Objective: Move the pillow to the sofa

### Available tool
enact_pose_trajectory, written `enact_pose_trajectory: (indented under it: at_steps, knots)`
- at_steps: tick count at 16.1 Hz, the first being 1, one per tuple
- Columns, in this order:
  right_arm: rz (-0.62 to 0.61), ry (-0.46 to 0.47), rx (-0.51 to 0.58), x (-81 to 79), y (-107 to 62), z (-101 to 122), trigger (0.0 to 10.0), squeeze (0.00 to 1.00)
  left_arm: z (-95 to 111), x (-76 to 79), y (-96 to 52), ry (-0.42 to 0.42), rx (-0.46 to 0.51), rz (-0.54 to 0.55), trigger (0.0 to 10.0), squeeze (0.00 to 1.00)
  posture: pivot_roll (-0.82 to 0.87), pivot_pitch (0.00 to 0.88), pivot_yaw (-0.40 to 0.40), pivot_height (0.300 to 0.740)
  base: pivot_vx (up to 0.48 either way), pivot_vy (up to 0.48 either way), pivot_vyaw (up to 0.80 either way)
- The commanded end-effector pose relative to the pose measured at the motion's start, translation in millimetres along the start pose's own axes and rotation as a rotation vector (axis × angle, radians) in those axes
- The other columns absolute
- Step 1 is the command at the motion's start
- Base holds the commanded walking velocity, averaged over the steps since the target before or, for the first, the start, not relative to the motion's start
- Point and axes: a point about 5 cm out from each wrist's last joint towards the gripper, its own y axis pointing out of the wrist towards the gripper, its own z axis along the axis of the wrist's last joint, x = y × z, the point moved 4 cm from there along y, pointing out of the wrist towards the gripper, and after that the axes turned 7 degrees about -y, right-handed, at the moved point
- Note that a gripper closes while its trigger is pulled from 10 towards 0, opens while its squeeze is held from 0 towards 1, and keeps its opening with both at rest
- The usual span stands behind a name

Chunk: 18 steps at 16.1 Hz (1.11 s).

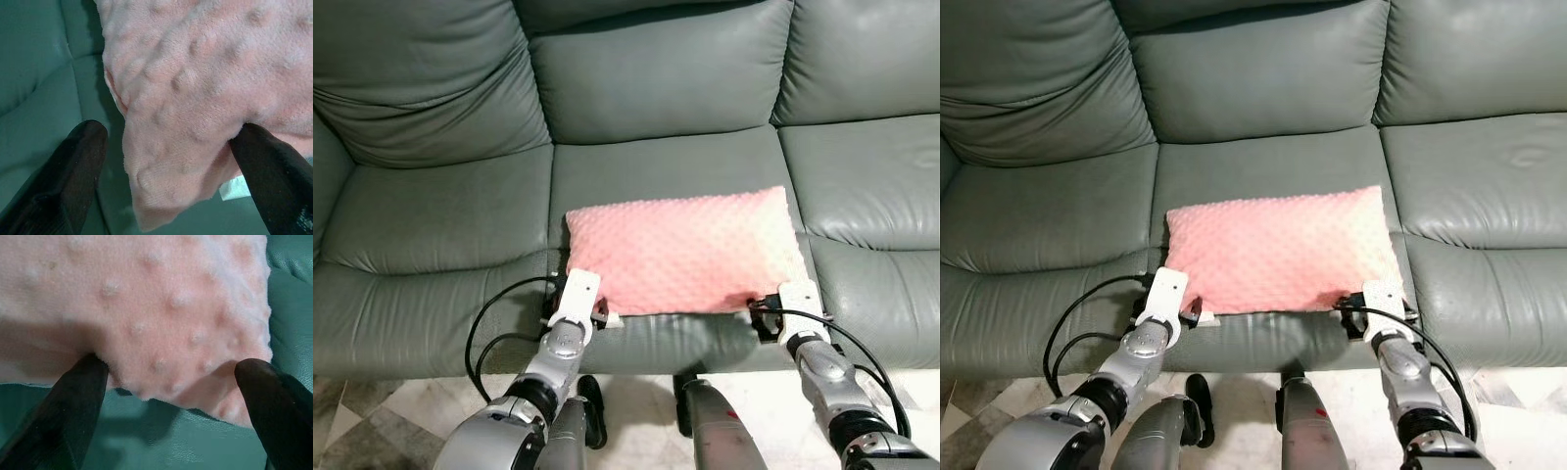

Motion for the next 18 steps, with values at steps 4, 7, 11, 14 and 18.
enact_pose_trajectory:
  at_steps: [4,7,11,14,18]
  knots:
    - [-0.034,-0.004,-0.045,7.4,-3.9,-13.2,10.0,0.00,-8.5,6.7,-2.2,0.021,-0.022,-0.001,10.0,0.00,-0.16,0.451,0.145,0.740,0.000,0.000,0.00]
    - [-0.023,-0.008,-0.036,4.0,-3.9,-12.3,10.0,0.00,-8.5,4.5,-2.5,0.032,-0.013,0.007,10.0,0.00,-0.16,0.452,0.145,0.740,0.000,0.000,0.00]
    - [0.033,0.028,0.013,-6.7,-5.3,-7.1,10.0,0.00,-8.2,-7.1,-3.1,0.000,0.018,-0.004,10.0,0.00,-0.15,0.443,0.144,0.740,0.000,0.000,0.00]
    - [0.136,-0.023,0.103,-28.4,-13.8,0.5,10.0,0.00,-18.1,-11.8,-8.2,-0.092,0.017,-0.129,10.0,0.00,-0.15,0.429,0.144,0.740,0.000,0.000,0.00]
    - [0.172,0.043,0.113,-52.5,-38.9,-11.6,10.0,0.00,-38.2,-27.1,-22.7,-0.072,0.019,-0.215,10.0,0.00,-0.15,0.379,0.145,0.740,0.000,0.000,0.00]
